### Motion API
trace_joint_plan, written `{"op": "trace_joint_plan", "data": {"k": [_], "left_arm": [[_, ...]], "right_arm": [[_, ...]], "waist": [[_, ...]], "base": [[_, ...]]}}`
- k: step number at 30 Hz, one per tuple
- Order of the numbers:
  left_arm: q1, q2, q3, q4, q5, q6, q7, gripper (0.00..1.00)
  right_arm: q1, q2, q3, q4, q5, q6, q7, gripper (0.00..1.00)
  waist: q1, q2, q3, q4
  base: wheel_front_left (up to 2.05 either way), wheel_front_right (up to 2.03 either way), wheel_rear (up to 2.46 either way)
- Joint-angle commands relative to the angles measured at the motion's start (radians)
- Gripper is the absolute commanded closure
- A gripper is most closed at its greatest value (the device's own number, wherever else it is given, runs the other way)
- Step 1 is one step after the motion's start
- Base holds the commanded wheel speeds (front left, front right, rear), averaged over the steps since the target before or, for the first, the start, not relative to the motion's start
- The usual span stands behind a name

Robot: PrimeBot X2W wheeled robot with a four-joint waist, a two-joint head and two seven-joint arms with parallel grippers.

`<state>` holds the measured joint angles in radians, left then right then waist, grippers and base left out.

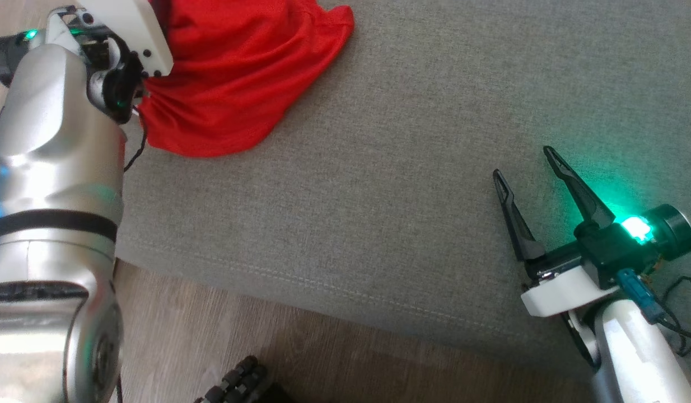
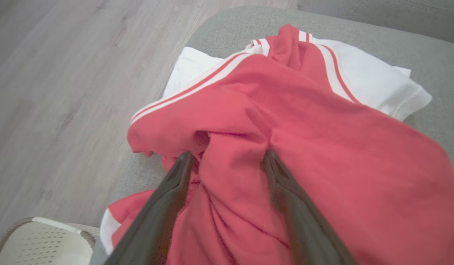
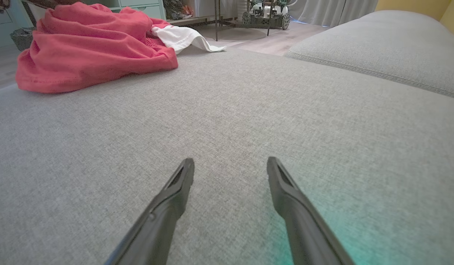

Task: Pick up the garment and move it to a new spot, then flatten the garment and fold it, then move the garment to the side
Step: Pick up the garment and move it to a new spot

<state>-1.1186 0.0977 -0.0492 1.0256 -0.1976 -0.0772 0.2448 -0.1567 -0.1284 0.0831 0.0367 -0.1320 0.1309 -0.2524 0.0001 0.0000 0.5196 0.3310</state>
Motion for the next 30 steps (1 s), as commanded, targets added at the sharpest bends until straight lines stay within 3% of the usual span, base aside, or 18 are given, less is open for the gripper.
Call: {"op": "trace_joint_plan", "data": {"k": [1, 7, 9, 10, 19, 30], "left_arm": [[-0.048, 0.054, 0.026, -0.012, -0.018, -0.009, -0.01, 0.0], [-0.067, 0.066, 0.011, 0.072, -0.025, -0.028, -0.07, 0.0], [-0.071, 0.066, 0.008, 0.082, -0.029, -0.033, -0.118, 0.95], [-0.073, 0.067, 0.006, 0.084, -0.03, -0.035, -0.149, 1.0], [-0.097, 0.083, -0.048, 0.087, 0.011, -0.04, -0.394, 1.0], [-0.175, 0.086, -0.151, -0.049, 0.054, -0.051, -0.473, 1.0]], "right_arm": [[-0.015, -0.002, 0.032, -0.033, 0.005, 0.0, -0.009, 0.0], [-0.028, -0.014, 0.033, -0.031, 0.011, 0.0, -0.009, 0.0], [-0.032, -0.015, 0.033, -0.027, 0.011, 0.0, -0.009, 0.0], [-0.034, -0.015, 0.033, -0.025, 0.01, 0.0, -0.009, 0.0], [-0.025, 0.019, 0.048, 0.004, 0.024, 0.0, -0.009, 0.0], [-0.021, 0.071, 0.069, 0.025, 0.054, 0.0, -0.009, 0.0]], "waist": [[-0.0001, 0.0, 0.005, -0.002], [-0.0001, 0.0, 0.011, -0.01], [-0.0001, 0.0, 0.006, -0.012], [-0.0001, 0.0, 0.001, -0.013], [-0.0001, 0.0, -0.089, -0.034], [-0.0001, 0.0, -0.222, -0.12]], "base": [[0.0, 0.0, 0.0], [0.0, 0.0, 0.0], [0.0, 0.0, 0.0], [0.0, 0.0, 0.0], [0.0, 0.0, 0.0], [0.0, 0.0, 0.0]]}}
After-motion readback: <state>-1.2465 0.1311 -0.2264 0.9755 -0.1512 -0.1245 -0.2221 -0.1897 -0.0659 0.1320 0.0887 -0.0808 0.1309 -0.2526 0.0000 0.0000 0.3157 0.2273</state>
